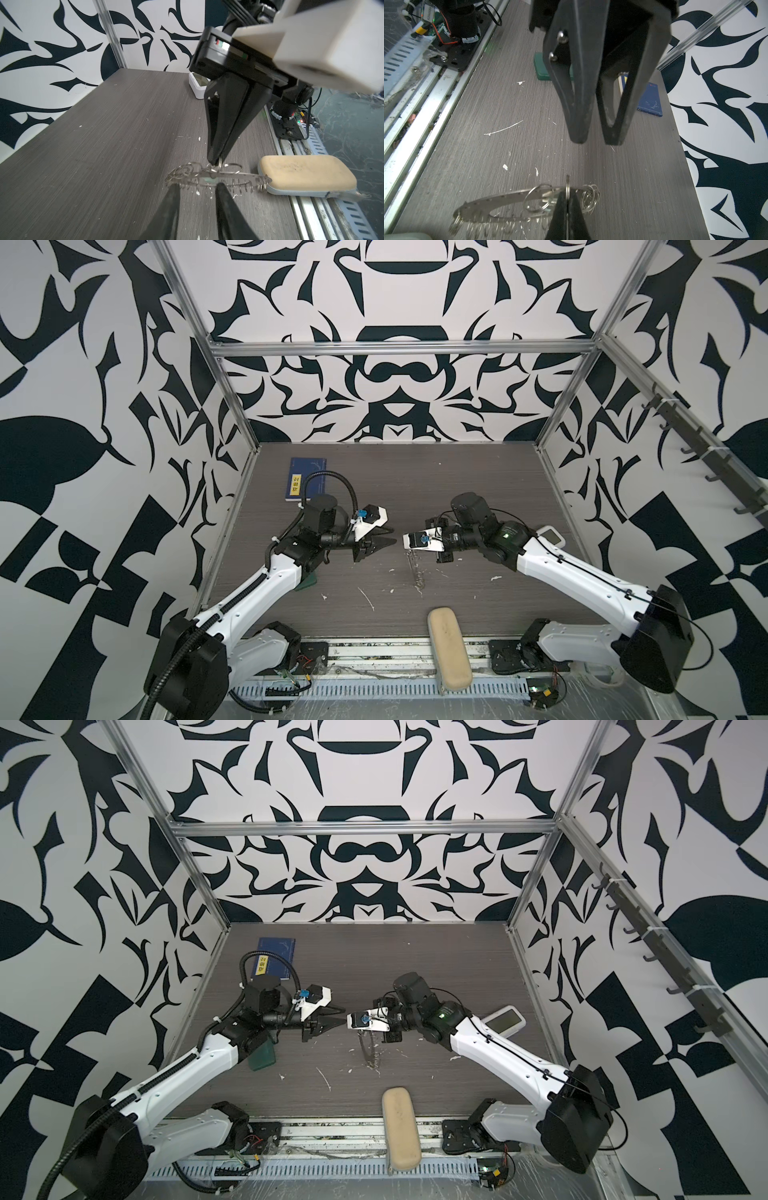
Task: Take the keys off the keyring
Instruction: 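Grasp the hanging steel disc with the left gripper below the right gripper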
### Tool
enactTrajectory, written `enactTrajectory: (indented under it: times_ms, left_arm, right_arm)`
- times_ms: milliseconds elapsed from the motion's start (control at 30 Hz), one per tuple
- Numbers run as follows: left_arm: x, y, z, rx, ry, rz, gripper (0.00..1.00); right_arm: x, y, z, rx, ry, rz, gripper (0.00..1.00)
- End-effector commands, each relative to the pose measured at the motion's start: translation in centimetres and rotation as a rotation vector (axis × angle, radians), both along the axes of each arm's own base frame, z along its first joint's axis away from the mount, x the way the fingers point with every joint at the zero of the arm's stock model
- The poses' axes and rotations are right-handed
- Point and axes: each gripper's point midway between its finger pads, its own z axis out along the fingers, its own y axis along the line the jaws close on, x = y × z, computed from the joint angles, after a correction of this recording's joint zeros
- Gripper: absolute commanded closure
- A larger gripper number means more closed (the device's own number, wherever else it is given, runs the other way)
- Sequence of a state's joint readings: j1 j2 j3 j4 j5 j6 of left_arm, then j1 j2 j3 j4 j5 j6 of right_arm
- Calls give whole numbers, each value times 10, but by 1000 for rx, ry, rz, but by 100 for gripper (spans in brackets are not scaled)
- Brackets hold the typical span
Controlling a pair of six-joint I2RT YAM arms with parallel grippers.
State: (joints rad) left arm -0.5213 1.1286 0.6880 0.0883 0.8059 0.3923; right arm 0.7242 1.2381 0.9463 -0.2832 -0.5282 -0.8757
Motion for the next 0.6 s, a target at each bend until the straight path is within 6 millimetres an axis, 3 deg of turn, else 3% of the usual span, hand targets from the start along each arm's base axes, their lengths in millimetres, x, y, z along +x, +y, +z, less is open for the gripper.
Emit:
enactTrajectory:
  times_ms: [0,567]
  left_arm:
    - [-1,-8,11,-11,-60,-31,68]
    - [-3,-20,5,0,-70,-53,76]
  right_arm:
    - [3,9,36,75,-69,24,100]
    - [-2,13,55,139,-65,36,100]
